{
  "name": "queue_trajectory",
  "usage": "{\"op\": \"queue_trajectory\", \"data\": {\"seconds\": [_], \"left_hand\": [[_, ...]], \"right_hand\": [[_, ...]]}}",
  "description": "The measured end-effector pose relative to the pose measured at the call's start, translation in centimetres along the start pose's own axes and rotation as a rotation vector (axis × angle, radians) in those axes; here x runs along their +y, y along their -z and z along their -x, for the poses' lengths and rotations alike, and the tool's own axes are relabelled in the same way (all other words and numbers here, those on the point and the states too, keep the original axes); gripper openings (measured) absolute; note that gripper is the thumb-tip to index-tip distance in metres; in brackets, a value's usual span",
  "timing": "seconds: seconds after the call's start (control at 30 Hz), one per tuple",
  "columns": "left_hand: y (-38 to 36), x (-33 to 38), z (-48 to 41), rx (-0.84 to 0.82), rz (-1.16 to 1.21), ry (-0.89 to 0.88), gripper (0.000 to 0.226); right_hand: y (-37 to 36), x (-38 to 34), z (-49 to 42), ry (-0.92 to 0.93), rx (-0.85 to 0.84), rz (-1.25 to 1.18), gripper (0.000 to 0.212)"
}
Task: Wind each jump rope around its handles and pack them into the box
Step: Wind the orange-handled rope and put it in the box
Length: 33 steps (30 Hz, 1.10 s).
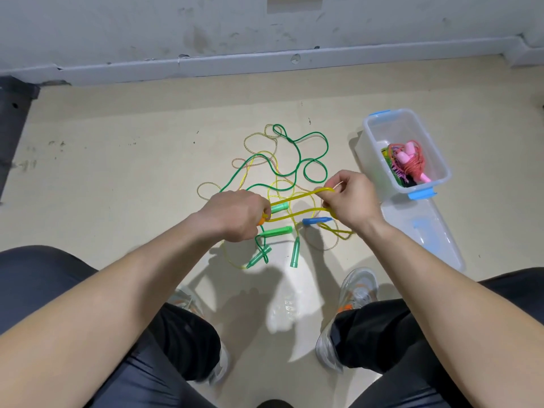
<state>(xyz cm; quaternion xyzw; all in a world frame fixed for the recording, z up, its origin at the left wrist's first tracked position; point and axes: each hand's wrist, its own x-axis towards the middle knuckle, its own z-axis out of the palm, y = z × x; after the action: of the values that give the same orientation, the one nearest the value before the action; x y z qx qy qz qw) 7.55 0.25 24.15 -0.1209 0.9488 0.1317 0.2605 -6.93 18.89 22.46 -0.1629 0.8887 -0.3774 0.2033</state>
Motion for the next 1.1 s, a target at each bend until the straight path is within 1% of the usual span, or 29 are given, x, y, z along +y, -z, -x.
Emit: {"op": "queue_trajectory", "data": {"seconds": [0.03,0.07,0.1,0.17,0.2,0.23,0.3,0.33,0.37,0.4,0.43,0.5,0.57,0.63,0.7,0.83,0.9,0.97,1.03,1.1], "left_hand": [[-0.3,-0.1,0.0,-0.013,-0.029,0.009,0.039],[-0.6,-0.2,0.0,-0.028,-0.064,0.022,0.035],[-0.9,-0.3,0.0,-0.042,-0.107,0.033,0.031],[-1.5,-0.6,0.1,-0.056,-0.172,0.045,0.025],[-1.7,-0.7,0.1,-0.056,-0.176,0.049,0.024],[-1.8,-0.9,0.1,-0.053,-0.165,0.054,0.025],[-1.6,-1.6,-0.1,-0.037,-0.143,0.09,0.027],[-1.5,-2.0,-0.2,-0.038,-0.136,0.127,0.028],[-1.4,-2.5,-0.2,-0.042,-0.131,0.173,0.031],[-1.4,-2.9,-0.2,-0.043,-0.13,0.215,0.034],[-1.4,-3.2,-0.3,-0.041,-0.126,0.245,0.038],[-1.8,-3.4,-0.4,-0.019,-0.111,0.265,0.043],[-2.1,-3.5,-0.7,0.019,-0.099,0.279,0.042],[-2.1,-3.9,-0.8,0.056,-0.077,0.305,0.038],[-1.9,-4.2,-0.8,0.104,-0.051,0.337,0.034],[-1.7,-4.4,-0.5,0.19,-0.056,0.375,0.033],[-1.5,-4.8,-0.4,0.216,-0.063,0.41,0.03],[-1.3,-5.4,-0.4,0.229,-0.016,0.466,0.03],[-1.1,-5.8,-0.5,0.252,0.037,0.502,0.031],[-1.0,-6.1,-0.6,0.293,0.019,0.493,0.031]], "right_hand": [[0.0,-0.2,0.2,0.066,0.018,0.055,0.019],[0.0,-0.3,0.2,0.123,0.0,0.102,0.019],[0.1,-0.4,0.2,0.161,-0.055,0.141,0.02],[0.6,-0.3,0.1,0.16,-0.25,0.148,0.019],[0.8,-0.3,0.0,0.118,-0.338,0.078,0.017],[1.1,-0.4,0.1,0.053,-0.397,-0.055,0.016],[1.6,-0.4,0.2,-0.034,-0.449,-0.282,0.019],[1.8,-0.5,0.1,-0.041,-0.493,-0.31,0.022],[1.9,-0.5,0.0,-0.039,-0.558,-0.282,0.026],[2.0,-0.4,-0.1,-0.026,-0.615,-0.194,0.027],[2.1,-0.3,-0.2,-0.014,-0.635,-0.058,0.027],[2.2,0.1,-0.4,-0.003,-0.6,0.17,0.023],[2.2,0.4,-0.3,-0.015,-0.65,0.199,0.019],[2.1,0.3,0.0,-0.068,-0.771,0.094,0.024],[2.1,0.0,0.5,-0.167,-0.89,-0.049,0.028],[2.3,-0.4,1.1,-0.302,-1.097,-0.211,0.038],[2.4,-0.4,1.4,-0.387,-1.198,-0.352,0.04],[2.5,-0.7,1.9,-0.427,-1.29,-0.424,0.041],[2.5,-1.1,2.5,-0.412,-1.345,-0.434,0.042],[2.5,-1.1,2.6,-0.395,-1.318,-0.542,0.038]]}}
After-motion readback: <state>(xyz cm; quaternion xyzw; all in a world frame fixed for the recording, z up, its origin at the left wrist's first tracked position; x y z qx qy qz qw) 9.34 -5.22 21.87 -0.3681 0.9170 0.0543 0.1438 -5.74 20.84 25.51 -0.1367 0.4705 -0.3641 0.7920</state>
